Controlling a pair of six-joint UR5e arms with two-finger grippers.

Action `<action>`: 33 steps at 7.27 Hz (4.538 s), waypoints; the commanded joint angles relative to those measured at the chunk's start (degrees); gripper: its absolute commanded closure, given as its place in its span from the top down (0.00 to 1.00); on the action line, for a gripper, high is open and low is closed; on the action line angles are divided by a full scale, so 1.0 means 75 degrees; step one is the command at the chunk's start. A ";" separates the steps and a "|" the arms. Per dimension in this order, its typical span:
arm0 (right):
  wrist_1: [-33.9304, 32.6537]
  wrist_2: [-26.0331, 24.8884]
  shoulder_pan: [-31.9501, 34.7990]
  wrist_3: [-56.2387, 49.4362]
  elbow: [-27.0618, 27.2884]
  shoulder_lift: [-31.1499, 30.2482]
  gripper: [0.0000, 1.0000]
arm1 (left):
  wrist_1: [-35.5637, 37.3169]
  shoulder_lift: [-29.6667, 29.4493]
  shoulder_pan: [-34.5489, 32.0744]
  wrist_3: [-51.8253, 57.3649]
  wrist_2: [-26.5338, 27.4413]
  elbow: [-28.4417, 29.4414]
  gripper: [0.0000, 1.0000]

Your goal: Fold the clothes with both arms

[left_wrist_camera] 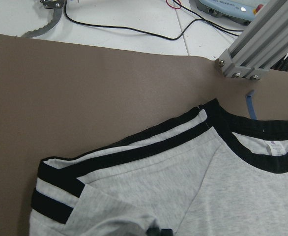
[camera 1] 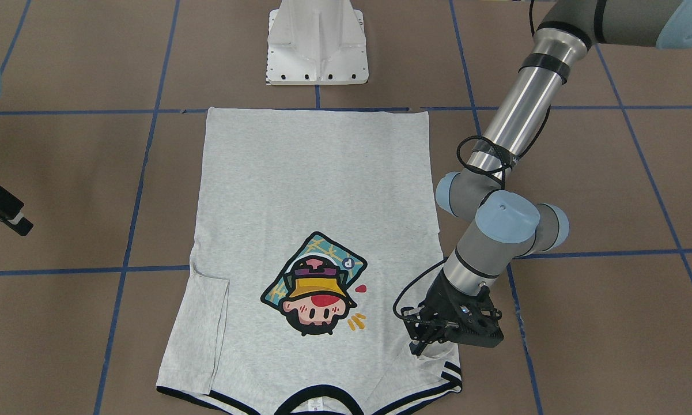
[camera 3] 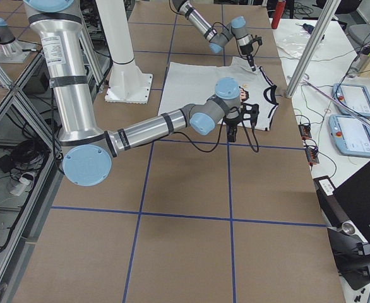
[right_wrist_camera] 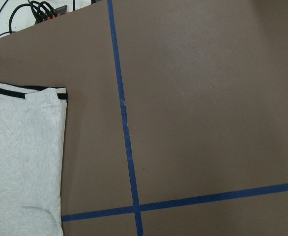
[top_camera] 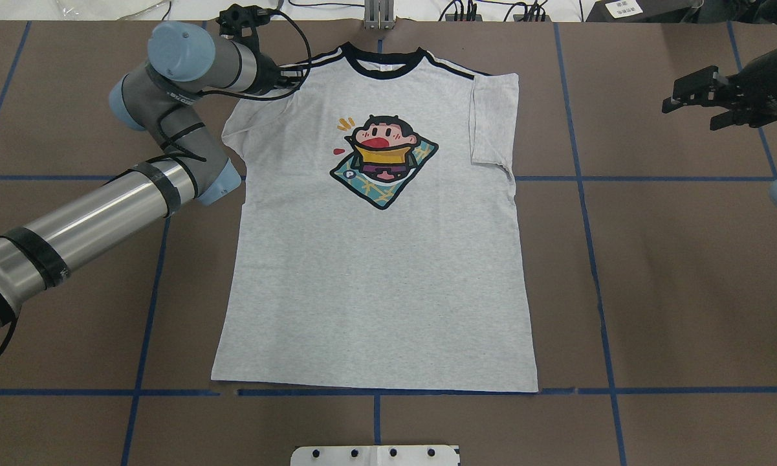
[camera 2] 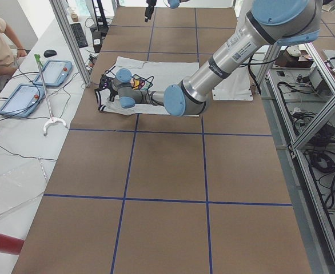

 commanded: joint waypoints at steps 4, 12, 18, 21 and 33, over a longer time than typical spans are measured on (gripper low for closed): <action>0.0001 -0.0090 -0.0003 0.0009 -0.0048 0.0006 1.00 | 0.0010 -0.0504 0.0398 0.0006 0.1258 0.0559 0.46; -0.3074 -0.2870 -0.3672 0.4174 0.2653 0.0744 1.00 | 0.2738 0.2617 0.0480 -0.0814 -0.1034 -0.6028 0.78; -0.3140 -0.6975 -0.8658 0.9541 0.3515 -0.0601 0.96 | 0.2846 0.5425 0.1436 -0.3449 -0.1341 -0.9167 1.00; -0.3082 -0.7285 -0.9062 1.0122 0.2990 -0.0709 0.85 | 0.2741 0.5672 0.1594 -0.3697 -0.1586 -0.9273 0.99; -0.3140 -0.7250 -0.8804 1.0111 0.2765 -0.0651 0.40 | 0.2788 0.5860 0.1570 -0.3685 -0.1518 -0.9554 0.98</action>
